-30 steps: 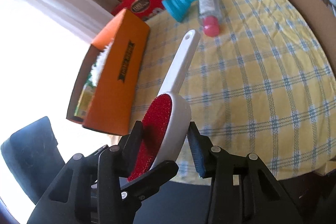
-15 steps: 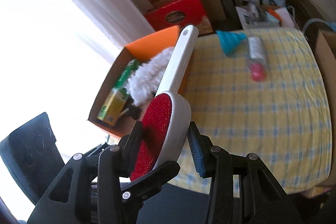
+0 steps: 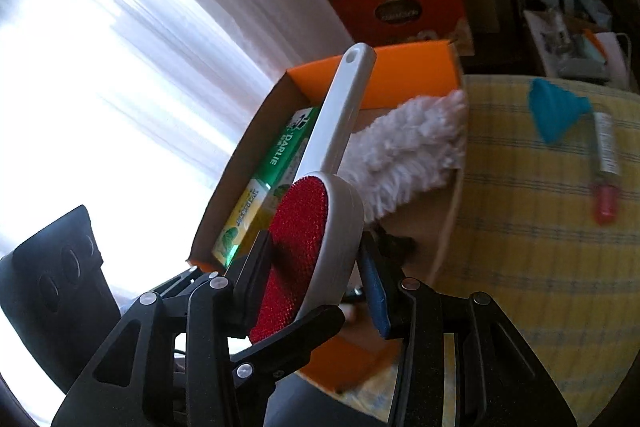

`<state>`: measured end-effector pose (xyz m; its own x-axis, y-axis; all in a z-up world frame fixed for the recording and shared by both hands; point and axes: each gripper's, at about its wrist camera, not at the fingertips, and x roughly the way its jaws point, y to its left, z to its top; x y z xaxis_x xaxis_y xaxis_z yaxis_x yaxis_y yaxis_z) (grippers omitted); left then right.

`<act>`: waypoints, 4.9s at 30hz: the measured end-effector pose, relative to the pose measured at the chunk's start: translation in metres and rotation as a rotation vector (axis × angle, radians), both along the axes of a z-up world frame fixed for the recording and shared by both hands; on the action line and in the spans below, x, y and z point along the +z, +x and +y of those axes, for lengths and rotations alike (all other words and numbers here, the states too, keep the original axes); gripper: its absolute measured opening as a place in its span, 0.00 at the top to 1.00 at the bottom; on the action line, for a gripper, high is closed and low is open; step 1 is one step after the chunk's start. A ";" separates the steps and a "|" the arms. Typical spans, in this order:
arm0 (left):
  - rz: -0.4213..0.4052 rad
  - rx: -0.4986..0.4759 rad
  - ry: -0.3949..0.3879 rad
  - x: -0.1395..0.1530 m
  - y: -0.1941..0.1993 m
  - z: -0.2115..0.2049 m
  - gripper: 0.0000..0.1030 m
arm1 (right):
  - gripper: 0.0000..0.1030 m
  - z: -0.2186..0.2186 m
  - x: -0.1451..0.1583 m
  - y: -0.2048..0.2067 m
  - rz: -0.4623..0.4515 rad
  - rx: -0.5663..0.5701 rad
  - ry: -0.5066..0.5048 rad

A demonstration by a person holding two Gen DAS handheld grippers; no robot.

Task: Organize objects
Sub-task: 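Carry the lint brush with the left tool and lower it into the orange box, then open the left tool and withdraw it from the orange box, then move the right tool to the pink-capped bottle and close on its cap, then lift the bottle with the right tool while the left tool closes on its body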

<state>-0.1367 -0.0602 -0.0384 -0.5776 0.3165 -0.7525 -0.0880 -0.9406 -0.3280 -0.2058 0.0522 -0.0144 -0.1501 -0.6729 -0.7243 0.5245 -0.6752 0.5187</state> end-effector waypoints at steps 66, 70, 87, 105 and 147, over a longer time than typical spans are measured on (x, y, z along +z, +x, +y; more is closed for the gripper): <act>0.032 0.020 -0.130 0.022 0.017 0.043 0.00 | 0.00 0.114 0.013 0.040 0.246 -0.220 0.258; 0.036 -0.003 -0.131 0.023 0.015 0.055 0.00 | 0.00 0.127 0.015 0.039 0.272 -0.248 0.287; 0.013 -0.096 -0.085 0.016 -0.037 0.135 0.00 | 0.00 0.202 -0.007 0.007 0.268 -0.410 0.348; -0.059 -0.032 -0.109 -0.032 -0.128 0.188 0.09 | 0.44 0.206 -0.067 -0.049 0.181 -0.452 0.288; -0.128 -0.169 -0.017 -0.043 -0.124 0.224 0.19 | 0.75 0.237 -0.068 -0.025 0.100 -0.408 0.178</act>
